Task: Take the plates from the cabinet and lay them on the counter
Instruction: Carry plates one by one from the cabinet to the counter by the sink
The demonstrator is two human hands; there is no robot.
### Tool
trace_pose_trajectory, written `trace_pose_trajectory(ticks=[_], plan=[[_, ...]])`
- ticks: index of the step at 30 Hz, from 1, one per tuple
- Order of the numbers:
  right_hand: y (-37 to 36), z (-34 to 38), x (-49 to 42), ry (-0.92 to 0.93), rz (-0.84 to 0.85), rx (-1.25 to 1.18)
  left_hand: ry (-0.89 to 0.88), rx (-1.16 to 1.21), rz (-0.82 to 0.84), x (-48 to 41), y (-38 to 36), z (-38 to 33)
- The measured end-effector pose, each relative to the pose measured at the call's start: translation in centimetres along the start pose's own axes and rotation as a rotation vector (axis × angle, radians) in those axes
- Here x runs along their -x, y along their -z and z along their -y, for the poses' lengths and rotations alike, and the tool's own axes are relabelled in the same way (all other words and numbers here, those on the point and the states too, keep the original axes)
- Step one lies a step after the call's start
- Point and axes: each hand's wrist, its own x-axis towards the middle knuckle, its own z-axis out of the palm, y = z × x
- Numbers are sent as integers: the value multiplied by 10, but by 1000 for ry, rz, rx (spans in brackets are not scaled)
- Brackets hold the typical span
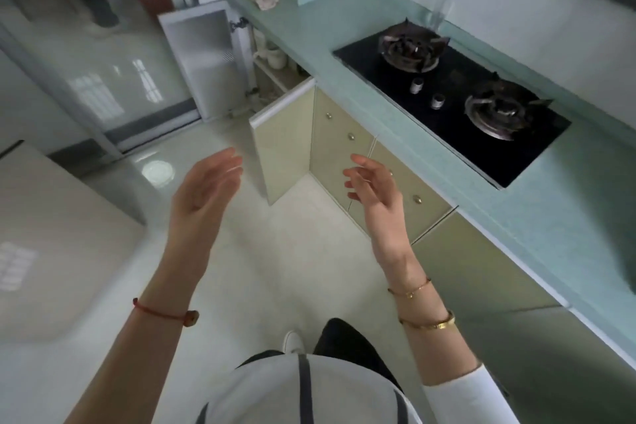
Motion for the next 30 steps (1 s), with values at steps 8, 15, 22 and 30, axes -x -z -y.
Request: trace_pose_trajectory(ticks=[8, 15, 22, 30], plan=[[-110, 1, -58, 2, 209, 42, -3, 60, -192, -44, 81, 12], [-215, 2, -149, 19, 332, 46, -2, 55, -305, -132, 134, 13], [-311, 17, -244, 48, 353, 41, 8, 51, -305, -253, 185, 9], [-394, 21, -320, 9, 265, 53, 38, 36, -224, -374, 241, 20]])
